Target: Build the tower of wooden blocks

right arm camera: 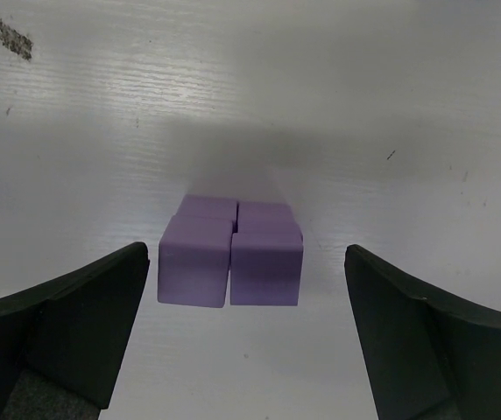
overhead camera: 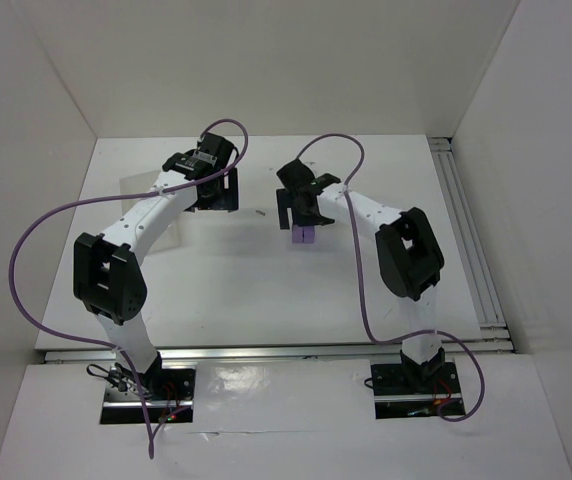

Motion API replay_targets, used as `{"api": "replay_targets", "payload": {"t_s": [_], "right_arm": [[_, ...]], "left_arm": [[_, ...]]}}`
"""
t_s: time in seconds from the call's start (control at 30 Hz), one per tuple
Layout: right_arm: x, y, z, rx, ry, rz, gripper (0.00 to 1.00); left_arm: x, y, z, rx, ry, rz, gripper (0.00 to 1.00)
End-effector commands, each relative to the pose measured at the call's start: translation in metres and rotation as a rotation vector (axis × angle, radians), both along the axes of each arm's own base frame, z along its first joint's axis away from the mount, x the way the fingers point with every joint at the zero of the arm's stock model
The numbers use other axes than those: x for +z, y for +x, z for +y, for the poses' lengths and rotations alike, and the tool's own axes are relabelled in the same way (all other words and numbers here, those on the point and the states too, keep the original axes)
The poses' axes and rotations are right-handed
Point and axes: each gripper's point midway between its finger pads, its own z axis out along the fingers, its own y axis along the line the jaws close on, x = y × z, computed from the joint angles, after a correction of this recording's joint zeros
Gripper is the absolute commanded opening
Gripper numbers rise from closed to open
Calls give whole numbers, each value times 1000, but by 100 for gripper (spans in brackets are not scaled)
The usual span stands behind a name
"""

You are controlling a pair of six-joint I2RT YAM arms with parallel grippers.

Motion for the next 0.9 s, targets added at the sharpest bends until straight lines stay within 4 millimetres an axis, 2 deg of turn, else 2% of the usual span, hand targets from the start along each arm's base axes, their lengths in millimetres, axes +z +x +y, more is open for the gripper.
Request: {"api": "replay_targets", "payload": {"t_s": [0.0,0.1,0.2,0.5,0.87], "right_arm": [[4,2,2,5,11,13,100],[3,6,3,2,26,12,100],[-6,4,6,12,31,40,100],[-17,1,9,12,40,63,100],[-23,4,8,-9,57,67,97]], "left_arm": [[7,4,4,8,15,-28,97],[7,4,4,8,15,-28,97],[7,4,4,8,15,-28,97],[4,2,5,8,19,-19,97],[4,2,5,8,19,-19,97]]}}
